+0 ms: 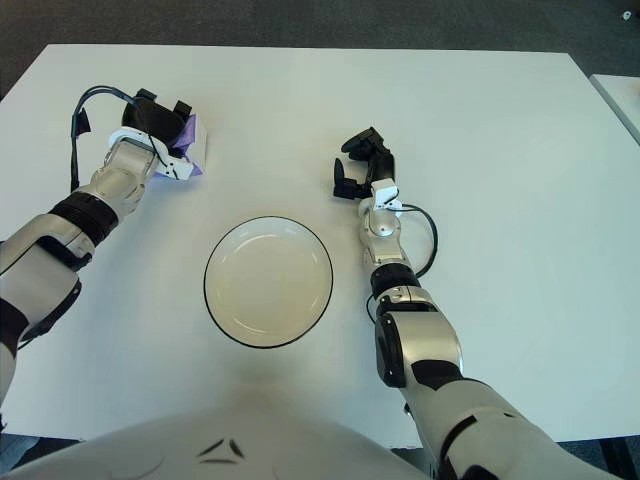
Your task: Put the tissue paper into the plate.
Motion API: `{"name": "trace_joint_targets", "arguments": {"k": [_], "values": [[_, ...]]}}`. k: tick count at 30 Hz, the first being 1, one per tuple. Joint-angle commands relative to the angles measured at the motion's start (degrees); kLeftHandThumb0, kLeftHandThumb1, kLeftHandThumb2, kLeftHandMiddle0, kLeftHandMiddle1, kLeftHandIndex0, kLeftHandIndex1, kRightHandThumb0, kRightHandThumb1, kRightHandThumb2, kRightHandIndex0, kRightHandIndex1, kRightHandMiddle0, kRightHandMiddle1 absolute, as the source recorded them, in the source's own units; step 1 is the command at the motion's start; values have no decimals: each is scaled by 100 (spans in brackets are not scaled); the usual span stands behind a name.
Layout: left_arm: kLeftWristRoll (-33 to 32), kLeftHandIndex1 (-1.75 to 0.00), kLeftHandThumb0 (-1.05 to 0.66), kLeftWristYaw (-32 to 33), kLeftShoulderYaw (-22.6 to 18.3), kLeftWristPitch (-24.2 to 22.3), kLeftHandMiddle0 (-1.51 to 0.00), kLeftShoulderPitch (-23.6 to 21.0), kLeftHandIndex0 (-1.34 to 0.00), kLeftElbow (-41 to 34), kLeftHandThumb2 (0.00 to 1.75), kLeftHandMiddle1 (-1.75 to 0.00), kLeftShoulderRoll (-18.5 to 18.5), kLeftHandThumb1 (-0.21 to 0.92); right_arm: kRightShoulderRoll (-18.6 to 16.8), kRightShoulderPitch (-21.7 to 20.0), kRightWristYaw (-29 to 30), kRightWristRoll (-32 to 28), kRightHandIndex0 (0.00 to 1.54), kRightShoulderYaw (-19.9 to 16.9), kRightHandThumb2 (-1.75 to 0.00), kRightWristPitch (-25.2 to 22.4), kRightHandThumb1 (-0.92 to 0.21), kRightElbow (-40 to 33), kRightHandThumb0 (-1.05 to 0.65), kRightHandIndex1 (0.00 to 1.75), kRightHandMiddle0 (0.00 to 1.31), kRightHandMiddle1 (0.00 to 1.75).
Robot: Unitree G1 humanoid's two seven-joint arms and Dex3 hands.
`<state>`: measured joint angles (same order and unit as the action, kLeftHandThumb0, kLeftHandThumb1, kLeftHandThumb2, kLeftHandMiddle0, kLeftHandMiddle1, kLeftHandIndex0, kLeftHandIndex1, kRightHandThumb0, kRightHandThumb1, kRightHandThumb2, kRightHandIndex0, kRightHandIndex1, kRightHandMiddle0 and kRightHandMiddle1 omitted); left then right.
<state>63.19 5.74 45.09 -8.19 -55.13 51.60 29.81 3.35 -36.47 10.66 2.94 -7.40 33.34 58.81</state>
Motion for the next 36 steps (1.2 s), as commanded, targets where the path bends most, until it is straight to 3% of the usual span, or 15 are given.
{"name": "trace_joint_targets", "arguments": {"k": [1, 6, 13, 20, 29, 31, 34, 36], "values": [[-228, -174, -34, 216, 157, 1231, -107, 642, -53, 826, 124, -175, 88, 37, -145, 1485, -60, -171, 73, -127, -142, -1140, -19, 1048, -1, 175, 55, 159], [-393, -174, -41, 116, 37, 1657, -114, 366, -48, 771, 110, -175, 91, 48, -153, 1480, -112, -202, 73, -159, -143, -1142, -19, 1063, -1, 175, 55, 159], [-792, -175, -41, -134, -318, 1837, -117, 214, -43, 328, 100, -175, 182, 56, -154, 1480, -155, -208, 73, -178, -142, -1149, -19, 1076, -1, 175, 55, 158], [-1049, -150, -40, 379, -666, 2030, -110, 276, -57, 123, 76, -175, 277, 61, -163, 1485, -143, -175, 72, -173, -141, -1151, -20, 1100, -1, 175, 55, 158], [-1136, -140, -41, 765, -876, 2060, -109, 212, -65, 234, 71, -175, 173, 59, -172, 1493, -150, -157, 72, -186, -141, -1132, -20, 1109, -1, 175, 54, 159], [-1197, -144, -42, 826, -942, 2077, -110, 185, -66, 287, 81, -175, 134, 54, -171, 1500, -161, -153, 72, -183, -141, -1124, -20, 1106, -1, 175, 53, 160], [-1328, -164, -46, 945, -1067, 2128, -111, 142, -63, 356, 115, -175, 79, 38, -165, 1507, -181, -146, 72, -179, -141, -1118, -20, 1106, -1, 175, 53, 160], [-1439, -169, -47, 1066, -1179, 2183, -111, 104, -63, 393, 125, -175, 44, 33, -161, 1502, -187, -139, 72, -174, -141, -1124, -20, 1109, -1, 175, 53, 160]]}}
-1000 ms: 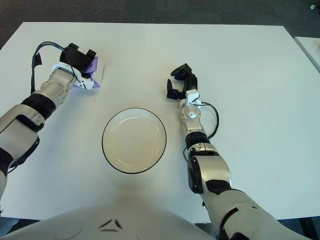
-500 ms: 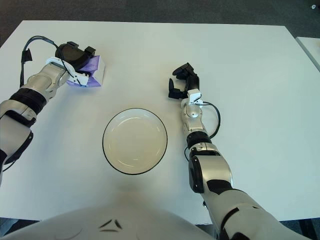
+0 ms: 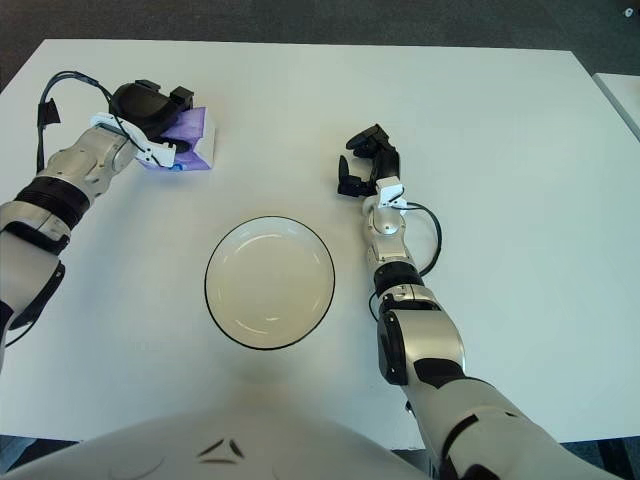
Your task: Put the tissue paper into the plate.
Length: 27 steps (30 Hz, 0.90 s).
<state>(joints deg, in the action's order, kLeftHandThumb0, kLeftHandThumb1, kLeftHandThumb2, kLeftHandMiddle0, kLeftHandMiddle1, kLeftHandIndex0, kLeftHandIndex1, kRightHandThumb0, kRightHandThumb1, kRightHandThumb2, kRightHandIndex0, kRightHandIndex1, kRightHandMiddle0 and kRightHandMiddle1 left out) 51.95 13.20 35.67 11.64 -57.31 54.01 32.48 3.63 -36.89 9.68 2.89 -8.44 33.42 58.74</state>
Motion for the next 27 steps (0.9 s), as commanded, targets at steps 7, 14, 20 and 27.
{"name": "trace_joint_targets", "arguments": {"k": [7, 14, 20, 27], "values": [[-918, -174, -47, 183, -732, 467, -111, 275, -62, -97, 133, -175, -276, 30, -184, 1534, -114, -136, 73, -73, -141, -1121, -19, 1120, -1, 175, 54, 159], [-1490, -175, -47, -272, -1124, 442, -110, 450, -61, -564, 132, -175, -345, 31, -180, 1521, -136, -164, 72, -100, -141, -1122, -20, 1131, -1, 175, 54, 159], [-1900, -175, -46, -591, -1400, 386, -109, 543, -60, -737, 131, -175, -434, 32, -158, 1505, -166, -158, 72, -96, -141, -1158, -20, 1136, -1, 175, 54, 159], [-2300, -175, -46, -739, -1690, 399, -109, 598, -60, -799, 130, -175, -562, 32, -130, 1507, -197, -149, 73, -91, -142, -1159, -19, 1118, -1, 175, 55, 158]]}}
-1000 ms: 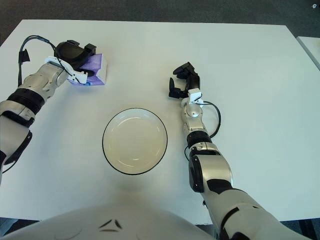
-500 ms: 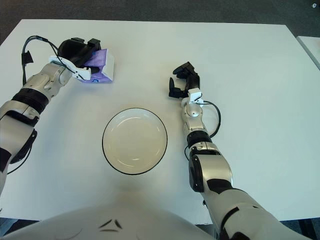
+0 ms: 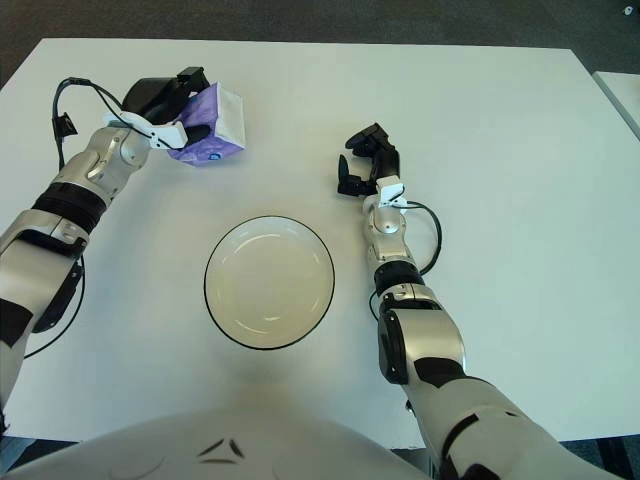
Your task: Put the tissue paper into the plate.
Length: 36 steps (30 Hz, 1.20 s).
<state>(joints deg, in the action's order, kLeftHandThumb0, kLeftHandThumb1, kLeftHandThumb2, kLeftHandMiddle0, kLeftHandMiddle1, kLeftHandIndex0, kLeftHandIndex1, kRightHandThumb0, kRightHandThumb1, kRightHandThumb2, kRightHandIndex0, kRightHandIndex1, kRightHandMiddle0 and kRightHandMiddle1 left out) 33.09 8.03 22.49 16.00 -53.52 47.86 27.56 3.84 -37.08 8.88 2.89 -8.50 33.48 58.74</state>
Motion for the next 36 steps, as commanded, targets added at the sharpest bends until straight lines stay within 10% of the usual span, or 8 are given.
{"name": "trace_joint_targets", "arguments": {"k": [1, 36], "values": [[-433, -175, -46, -234, -391, -45, -109, 222, -60, -193, 130, -175, -79, 32, -148, 1526, -120, -148, 73, -84, -142, -1164, -19, 1116, -1, 175, 55, 158], [-1939, -175, -47, -1307, -1262, -142, -116, 565, -61, -934, 132, -175, -645, 31, -28, 1463, -128, -147, 74, -105, -143, -1155, -18, 1110, -1, 175, 55, 159]]}}
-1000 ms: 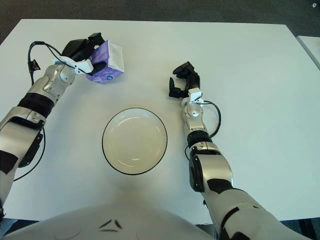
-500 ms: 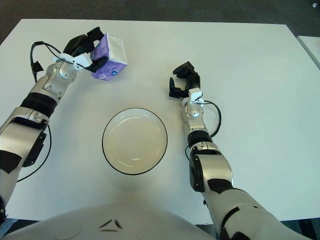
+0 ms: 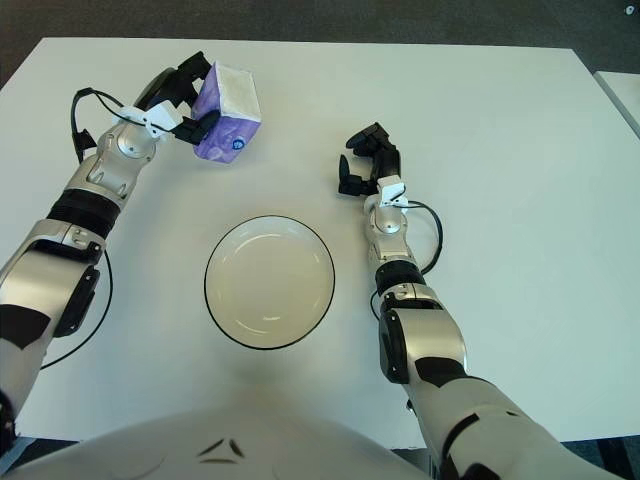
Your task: Put the tissue paper into the plate.
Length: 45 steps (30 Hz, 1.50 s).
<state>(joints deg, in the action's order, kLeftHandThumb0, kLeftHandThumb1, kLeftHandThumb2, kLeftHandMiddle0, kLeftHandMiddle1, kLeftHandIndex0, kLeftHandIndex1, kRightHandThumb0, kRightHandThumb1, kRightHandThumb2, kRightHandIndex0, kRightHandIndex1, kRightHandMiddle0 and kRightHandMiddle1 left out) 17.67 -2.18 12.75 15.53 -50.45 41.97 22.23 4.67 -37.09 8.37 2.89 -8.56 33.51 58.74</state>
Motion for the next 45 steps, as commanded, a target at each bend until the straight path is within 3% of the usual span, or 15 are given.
{"name": "trace_joint_targets", "arguments": {"k": [1, 23, 38, 45], "values": [[-433, -175, -47, -319, -310, -124, -116, 271, -61, -377, 132, -175, -129, 31, -109, 1460, -80, -148, 74, -99, -143, -1161, -18, 1111, -1, 175, 55, 159], [-1391, -175, -47, -1255, -645, -652, -116, 1123, -62, -1942, 134, -175, -309, 29, -48, 1428, -78, -54, 73, -4, -142, -1212, -19, 1070, -1, 175, 55, 158], [-2107, -175, -48, -1747, -831, -1465, -115, 1724, -63, -3383, 135, -175, -431, 29, -59, 1406, 1, 17, 73, 65, -142, -1268, -19, 1053, -1, 175, 55, 159], [-2380, -175, -48, -1946, -900, -1421, -115, 1970, -63, -3799, 135, -175, -446, 29, -51, 1406, 43, 62, 73, 146, -142, -1278, -19, 1041, -1, 175, 54, 160]]}}
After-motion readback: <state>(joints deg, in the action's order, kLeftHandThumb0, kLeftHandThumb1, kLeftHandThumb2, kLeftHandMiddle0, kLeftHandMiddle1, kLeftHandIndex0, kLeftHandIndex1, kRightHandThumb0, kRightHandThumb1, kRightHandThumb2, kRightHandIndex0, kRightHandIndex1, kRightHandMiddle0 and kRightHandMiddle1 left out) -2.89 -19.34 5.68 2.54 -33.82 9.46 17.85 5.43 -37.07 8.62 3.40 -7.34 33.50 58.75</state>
